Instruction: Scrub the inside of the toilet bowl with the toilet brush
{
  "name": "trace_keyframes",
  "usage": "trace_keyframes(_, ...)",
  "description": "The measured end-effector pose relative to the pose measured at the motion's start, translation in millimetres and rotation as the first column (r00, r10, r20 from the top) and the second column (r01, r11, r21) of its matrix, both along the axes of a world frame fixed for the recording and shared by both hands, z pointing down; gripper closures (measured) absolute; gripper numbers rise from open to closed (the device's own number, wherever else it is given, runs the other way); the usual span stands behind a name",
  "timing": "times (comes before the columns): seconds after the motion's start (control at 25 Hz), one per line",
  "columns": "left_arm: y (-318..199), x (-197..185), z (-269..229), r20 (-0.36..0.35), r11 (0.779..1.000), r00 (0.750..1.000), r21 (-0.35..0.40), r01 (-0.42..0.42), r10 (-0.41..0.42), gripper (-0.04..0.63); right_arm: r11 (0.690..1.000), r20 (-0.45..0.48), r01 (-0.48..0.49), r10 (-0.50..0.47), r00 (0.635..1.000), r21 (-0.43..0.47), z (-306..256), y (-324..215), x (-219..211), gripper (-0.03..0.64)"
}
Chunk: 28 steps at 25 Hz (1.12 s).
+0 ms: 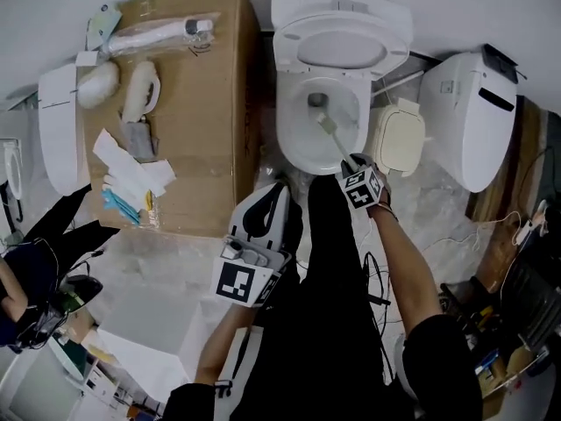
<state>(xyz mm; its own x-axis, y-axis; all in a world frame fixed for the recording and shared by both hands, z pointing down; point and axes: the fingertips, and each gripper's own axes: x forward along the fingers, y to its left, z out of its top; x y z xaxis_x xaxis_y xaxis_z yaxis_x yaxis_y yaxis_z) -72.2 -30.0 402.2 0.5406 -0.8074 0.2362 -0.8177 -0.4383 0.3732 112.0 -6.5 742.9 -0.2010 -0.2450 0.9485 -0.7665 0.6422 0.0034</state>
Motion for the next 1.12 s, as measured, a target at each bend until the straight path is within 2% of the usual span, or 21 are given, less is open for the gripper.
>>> trace_keyframes(0.08, 4.6, -4.4, -19.9, -0.003, 0.999, 1.0, 0.034, -0.021, 0.021, 0.588, 0.993, 0.06, -0.111, 0.109, 0.992, 0.038, -39.5, -0.2, -0.4, 0.503)
trace_keyframes(0.2, 13.0, -9.2, -50.1, -0.005, 0.997, 0.999, 0.051, -0.052, 0.052, 0.588, 0.964, 0.15, -0.247, 0.232, 0.961, 0.094, -106.7, 3.8, 0.9, 0.503)
trace_keyframes(0.44, 25.3, -10.0, -103.7, 0.004, 0.988, 0.993, 0.101, -0.117, 0.117, 0.588, 0.878, 0.334, -0.414, 0.326, 0.885, 0.24, -249.5, 4.4, 9.1, 0.503)
trace_keyframes(0.6, 23.5, -6.7, -140.0, -0.004, 0.98, 0.994, 0.163, -0.111, 0.113, 0.588, 0.808, 0.448, -0.495, 0.332, 0.83, 0.319, -336.3, 8.6, 16.9, 0.503)
trace_keyframes(0.8, 28.2, 5.6, -184.0, 0.022, 0.968, 0.995, 0.231, -0.101, 0.098, 0.588, 0.736, 0.551, -0.546, 0.282, 0.785, 0.401, -419.1, 23.1, 24.6, 0.503)
trace_keyframes(1.0, 42.9, 18.9, -213.7, 0.042, 0.958, 0.997, 0.277, -0.074, 0.065, 0.588, 0.686, 0.626, -0.57, 0.21, 0.751, 0.453, -478.6, 43.6, 30.2, 0.503)
trace_keyframes(1.12, 52.9, 28.6, -219.6, 0.05, 0.957, 0.997, 0.282, -0.064, 0.052, 0.588, 0.669, 0.648, -0.573, 0.175, 0.741, 0.474, -500.6, 58.7, 34.3, 0.503)
